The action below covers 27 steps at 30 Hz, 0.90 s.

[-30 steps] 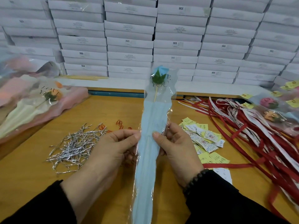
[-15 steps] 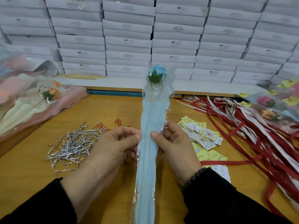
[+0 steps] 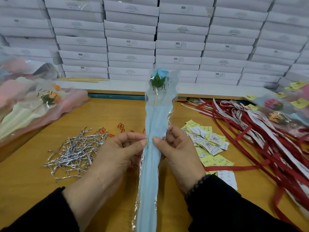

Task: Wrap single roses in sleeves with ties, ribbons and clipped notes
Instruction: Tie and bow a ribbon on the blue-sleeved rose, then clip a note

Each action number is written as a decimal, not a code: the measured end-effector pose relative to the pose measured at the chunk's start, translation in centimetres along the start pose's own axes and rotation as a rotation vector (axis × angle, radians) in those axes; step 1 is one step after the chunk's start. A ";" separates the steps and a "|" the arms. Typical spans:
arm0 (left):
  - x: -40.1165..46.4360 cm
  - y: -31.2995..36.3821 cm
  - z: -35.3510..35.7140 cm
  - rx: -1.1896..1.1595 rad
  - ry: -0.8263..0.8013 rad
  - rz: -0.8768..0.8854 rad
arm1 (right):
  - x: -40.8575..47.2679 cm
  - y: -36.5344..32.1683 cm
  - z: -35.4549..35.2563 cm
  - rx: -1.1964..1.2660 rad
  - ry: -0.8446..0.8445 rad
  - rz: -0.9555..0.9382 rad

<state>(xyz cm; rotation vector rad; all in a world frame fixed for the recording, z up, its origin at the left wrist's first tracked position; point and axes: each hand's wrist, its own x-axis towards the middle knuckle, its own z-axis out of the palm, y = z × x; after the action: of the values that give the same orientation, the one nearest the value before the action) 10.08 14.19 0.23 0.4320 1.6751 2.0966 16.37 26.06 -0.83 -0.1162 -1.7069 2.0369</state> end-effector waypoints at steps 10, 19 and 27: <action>-0.1 0.1 0.2 -0.079 -0.053 -0.056 | -0.1 0.3 0.2 -0.038 0.031 -0.017; -0.3 0.2 0.2 -0.039 -0.046 -0.016 | -0.1 0.3 0.2 -0.179 0.067 -0.056; 0.2 -0.1 0.0 -0.009 0.005 0.088 | -0.3 -0.4 0.4 -0.169 0.027 -0.058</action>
<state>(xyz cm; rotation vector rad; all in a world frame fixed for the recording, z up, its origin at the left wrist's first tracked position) 9.93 14.24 0.16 0.5067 1.6771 2.1683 16.64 25.60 -0.47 -0.1469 -1.8419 1.8398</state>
